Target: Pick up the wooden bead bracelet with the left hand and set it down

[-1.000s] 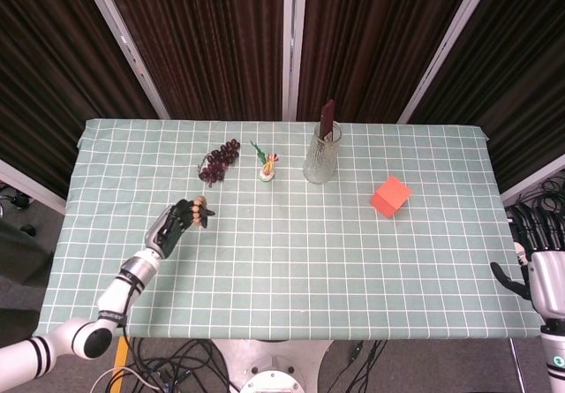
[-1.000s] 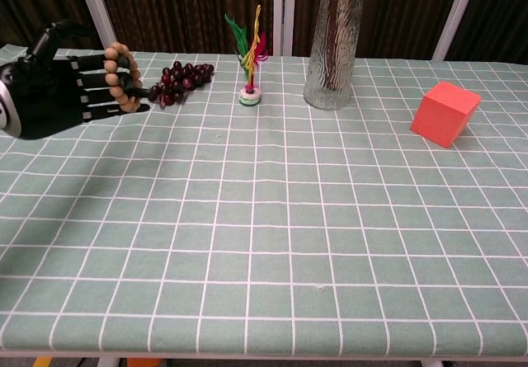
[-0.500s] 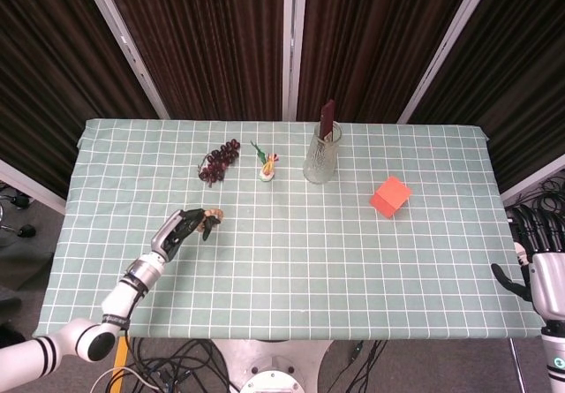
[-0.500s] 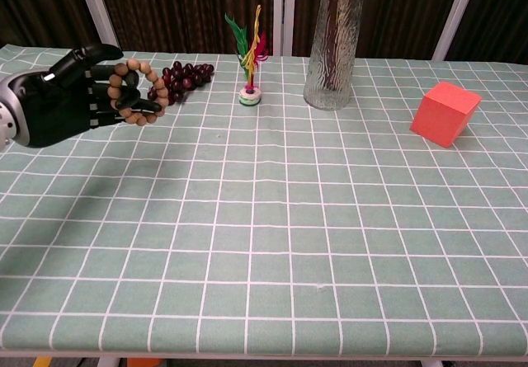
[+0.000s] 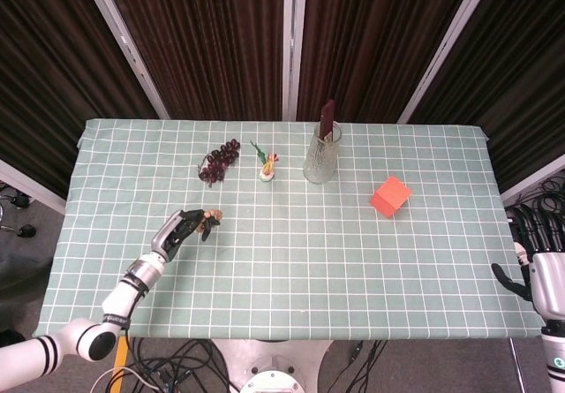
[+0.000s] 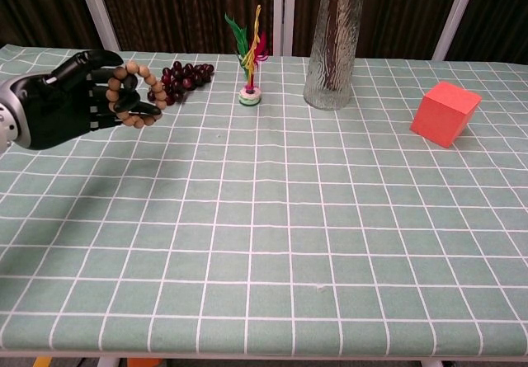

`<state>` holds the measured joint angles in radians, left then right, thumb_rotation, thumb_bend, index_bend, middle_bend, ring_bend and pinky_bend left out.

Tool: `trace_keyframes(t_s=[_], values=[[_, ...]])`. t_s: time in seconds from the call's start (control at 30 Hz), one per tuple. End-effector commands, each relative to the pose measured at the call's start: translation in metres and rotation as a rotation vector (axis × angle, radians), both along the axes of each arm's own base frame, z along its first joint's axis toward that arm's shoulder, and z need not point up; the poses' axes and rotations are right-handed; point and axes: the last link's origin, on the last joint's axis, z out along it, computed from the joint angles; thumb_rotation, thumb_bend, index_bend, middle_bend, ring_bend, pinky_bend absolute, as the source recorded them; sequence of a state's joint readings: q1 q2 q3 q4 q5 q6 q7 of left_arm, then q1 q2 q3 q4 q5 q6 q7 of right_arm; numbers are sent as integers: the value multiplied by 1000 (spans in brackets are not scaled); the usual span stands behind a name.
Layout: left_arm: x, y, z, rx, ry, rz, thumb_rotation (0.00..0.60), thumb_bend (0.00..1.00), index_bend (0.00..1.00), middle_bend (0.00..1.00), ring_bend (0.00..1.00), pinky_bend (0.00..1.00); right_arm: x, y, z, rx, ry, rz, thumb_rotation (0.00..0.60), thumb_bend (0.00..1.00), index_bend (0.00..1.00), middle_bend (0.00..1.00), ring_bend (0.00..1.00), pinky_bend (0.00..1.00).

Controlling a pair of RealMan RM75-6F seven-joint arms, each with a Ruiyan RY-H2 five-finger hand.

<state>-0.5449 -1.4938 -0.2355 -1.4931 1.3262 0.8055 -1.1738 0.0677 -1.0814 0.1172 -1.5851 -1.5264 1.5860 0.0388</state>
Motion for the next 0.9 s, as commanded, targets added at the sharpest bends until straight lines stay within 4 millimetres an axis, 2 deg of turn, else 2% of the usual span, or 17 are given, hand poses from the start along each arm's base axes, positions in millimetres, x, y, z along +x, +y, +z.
trace_keyframes(t_s=[0.03,0.27,0.47,0.67,0.9], values=[[0,0,0,1,-2,2,304,529,640,738,340,147,0,0,0,-2,-1,-1,600,101,0,73,0,0],[0,1,1,-5,-9,5,333,570,638,733,340,147,0,0,0,-2,-1,1,600,101,0,73,0,0],[0,0,1,-6,-11,1,332,595,632,724,340,147,0,0,0,-6,-2,1,600,101,0,73,0,0],[0,-1,0,-11,-11,-13,326,637,585,655,338,147,0,0,1,-9,-3,0,600,101,0,73,0,0],[1,-2,-1,-11,-13,-28,357,685,521,597,327,147,0,-1,1,-10,-2,0,600,101,0,73,0,0]])
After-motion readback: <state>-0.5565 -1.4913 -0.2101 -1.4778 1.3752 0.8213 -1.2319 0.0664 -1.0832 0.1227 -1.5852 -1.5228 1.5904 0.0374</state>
